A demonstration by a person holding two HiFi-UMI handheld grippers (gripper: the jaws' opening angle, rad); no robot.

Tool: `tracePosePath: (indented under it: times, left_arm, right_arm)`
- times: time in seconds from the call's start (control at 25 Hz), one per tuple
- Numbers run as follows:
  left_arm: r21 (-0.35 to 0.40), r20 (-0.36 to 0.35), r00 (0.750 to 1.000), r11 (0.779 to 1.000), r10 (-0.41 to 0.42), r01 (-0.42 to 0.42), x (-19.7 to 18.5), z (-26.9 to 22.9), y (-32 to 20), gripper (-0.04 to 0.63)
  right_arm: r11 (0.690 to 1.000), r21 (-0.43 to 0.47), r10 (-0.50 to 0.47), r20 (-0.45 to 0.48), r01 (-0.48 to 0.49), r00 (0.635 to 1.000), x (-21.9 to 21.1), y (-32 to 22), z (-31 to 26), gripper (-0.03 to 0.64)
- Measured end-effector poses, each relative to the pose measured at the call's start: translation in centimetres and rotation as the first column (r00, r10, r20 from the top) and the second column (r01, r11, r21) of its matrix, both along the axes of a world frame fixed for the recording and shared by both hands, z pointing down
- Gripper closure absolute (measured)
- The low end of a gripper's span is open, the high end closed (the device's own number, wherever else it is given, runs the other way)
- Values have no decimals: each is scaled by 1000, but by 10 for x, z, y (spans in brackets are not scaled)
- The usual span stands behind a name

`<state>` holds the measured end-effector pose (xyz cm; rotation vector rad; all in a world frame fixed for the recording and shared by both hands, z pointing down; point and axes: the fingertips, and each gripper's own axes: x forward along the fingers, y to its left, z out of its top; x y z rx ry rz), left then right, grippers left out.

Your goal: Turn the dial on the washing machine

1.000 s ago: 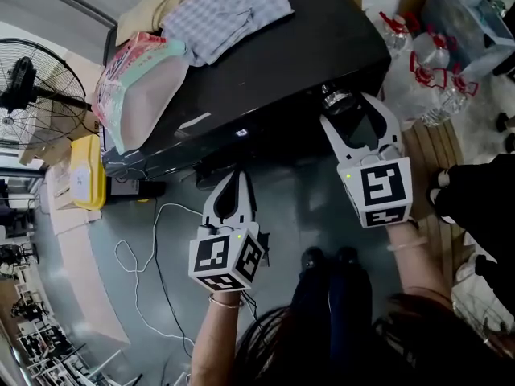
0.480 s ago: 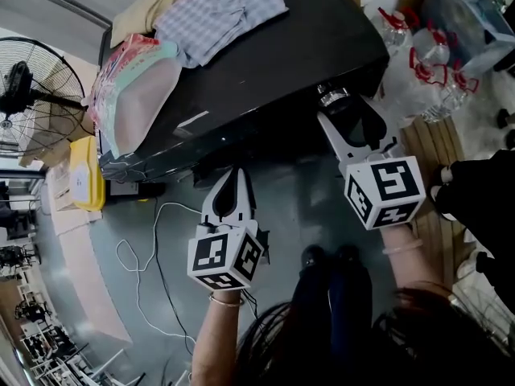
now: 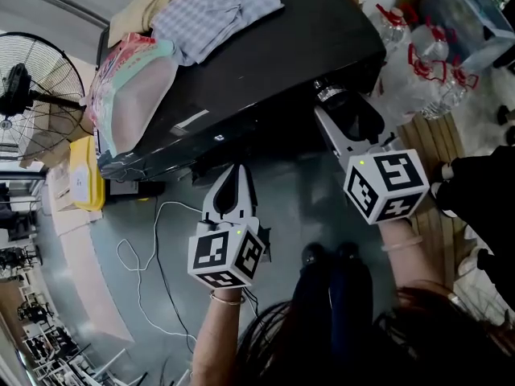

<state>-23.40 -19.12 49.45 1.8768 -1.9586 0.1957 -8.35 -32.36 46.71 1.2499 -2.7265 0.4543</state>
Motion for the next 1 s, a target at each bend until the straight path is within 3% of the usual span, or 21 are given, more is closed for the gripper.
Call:
tracePosePath:
  times: [0.28, 0.44, 0.56, 0.8, 1.0]
  left_arm:
    - [-13, 3, 1000, 1000, 9, -8, 2, 2, 2, 580]
    - [-15, 7, 1000, 1000, 16, -15, 2, 2, 3, 580]
    - [-17, 8, 1000, 1000, 20, -20, 2, 1, 4, 580]
    - [-20, 13, 1000, 999, 25, -25, -2, 0, 4, 580]
    - [-21, 14, 999, 999, 34, -34, -2, 0, 3, 580]
  right_arm:
    - [991, 120, -35, -197, 59, 980, -7, 4, -1, 284]
    - [991, 127, -19, -221, 48, 975, -6, 3, 1, 309]
    - [994, 108, -4, -200, 26, 980, -4, 2, 2, 325]
    - [1000, -3, 23, -32, -23, 999, -1, 0, 4, 325]
    - [998, -42, 41, 37, -39, 998, 0, 0, 4, 325]
